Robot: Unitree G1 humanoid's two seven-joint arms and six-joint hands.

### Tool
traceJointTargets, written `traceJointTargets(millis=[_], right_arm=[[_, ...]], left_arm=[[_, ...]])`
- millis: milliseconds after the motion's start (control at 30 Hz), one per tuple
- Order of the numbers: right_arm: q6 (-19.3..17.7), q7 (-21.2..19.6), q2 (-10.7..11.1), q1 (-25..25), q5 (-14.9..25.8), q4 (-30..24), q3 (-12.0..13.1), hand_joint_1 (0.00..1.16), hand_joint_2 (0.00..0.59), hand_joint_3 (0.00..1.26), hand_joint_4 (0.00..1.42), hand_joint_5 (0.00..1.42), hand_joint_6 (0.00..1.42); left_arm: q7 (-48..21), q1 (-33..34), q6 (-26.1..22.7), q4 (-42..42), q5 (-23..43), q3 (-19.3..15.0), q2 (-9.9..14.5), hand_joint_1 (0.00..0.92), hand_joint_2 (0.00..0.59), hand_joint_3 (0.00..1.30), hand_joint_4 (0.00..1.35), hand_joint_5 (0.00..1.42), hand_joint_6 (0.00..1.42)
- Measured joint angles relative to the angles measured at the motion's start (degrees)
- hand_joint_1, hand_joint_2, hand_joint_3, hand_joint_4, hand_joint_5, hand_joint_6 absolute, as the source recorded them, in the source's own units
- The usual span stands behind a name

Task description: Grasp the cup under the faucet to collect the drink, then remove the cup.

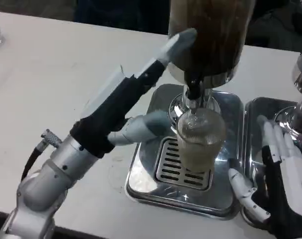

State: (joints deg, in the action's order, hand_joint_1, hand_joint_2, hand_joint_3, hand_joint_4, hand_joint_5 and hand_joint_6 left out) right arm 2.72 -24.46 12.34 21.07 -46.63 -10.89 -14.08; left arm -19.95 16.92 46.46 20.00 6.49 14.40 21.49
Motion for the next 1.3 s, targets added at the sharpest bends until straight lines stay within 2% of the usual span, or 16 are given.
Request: traceJointTargets(millis=[167,333,600,933,1133,1233,1267,1300], right_arm=[[0.0,-0.1,-0.4,0.3,-0.1,0.0,0.1,0.19,0.400,0.00,0.00,0.00,0.04],[0.0,-0.5,-0.6,1.0,-0.2,0.0,0.1,0.19,0.400,0.00,0.00,0.00,0.04],[0.0,-0.6,-1.1,1.4,-0.2,-0.1,0.2,0.19,0.400,0.00,0.00,0.00,0.03],[-0.1,-0.7,-1.5,1.4,-0.1,-0.1,0.1,0.20,0.403,0.00,0.00,0.00,0.05],[-2.9,0.4,-1.0,0.2,4.1,0.7,0.4,0.33,0.345,0.00,0.00,0.00,0.02],[-5.4,3.3,-0.9,-0.8,9.8,2.2,1.1,0.37,0.315,0.00,0.00,0.00,0.00],[-6.3,5.0,-0.9,-1.4,12.5,3.1,1.8,0.40,0.299,0.00,0.00,0.00,0.00],[-6.5,5.5,-0.9,-1.7,13.4,3.6,2.0,0.44,0.288,0.00,0.00,0.00,0.00]], left_arm=[[-4.0,2.1,-0.9,0.0,0.0,0.1,-3.9,0.000,0.049,0.00,0.00,0.00,0.00],[-6.1,3.7,-1.3,1.6,-0.3,0.0,-6.6,0.000,0.050,0.00,0.00,0.00,0.00],[-8.2,3.9,-1.3,2.7,-0.8,0.6,-8.5,0.000,0.058,0.00,0.00,0.01,0.00],[-8.4,3.6,-1.3,0.7,-4.3,1.8,-8.1,0.000,0.061,0.00,0.00,0.03,0.00],[-8.4,3.6,-1.3,0.0,-5.4,1.9,-7.4,0.000,0.062,0.00,0.00,0.04,0.00],[-8.2,3.6,-1.3,-0.3,-6.3,1.9,-7.1,0.000,0.062,0.00,0.00,0.04,0.00],[-8.0,3.6,-1.3,-0.4,-6.6,1.9,-7.1,0.000,0.062,0.00,0.00,0.04,0.00],[-8.0,3.6,-1.3,-0.4,-6.7,1.9,-7.0,0.000,0.063,0.00,0.00,0.05,0.01]])
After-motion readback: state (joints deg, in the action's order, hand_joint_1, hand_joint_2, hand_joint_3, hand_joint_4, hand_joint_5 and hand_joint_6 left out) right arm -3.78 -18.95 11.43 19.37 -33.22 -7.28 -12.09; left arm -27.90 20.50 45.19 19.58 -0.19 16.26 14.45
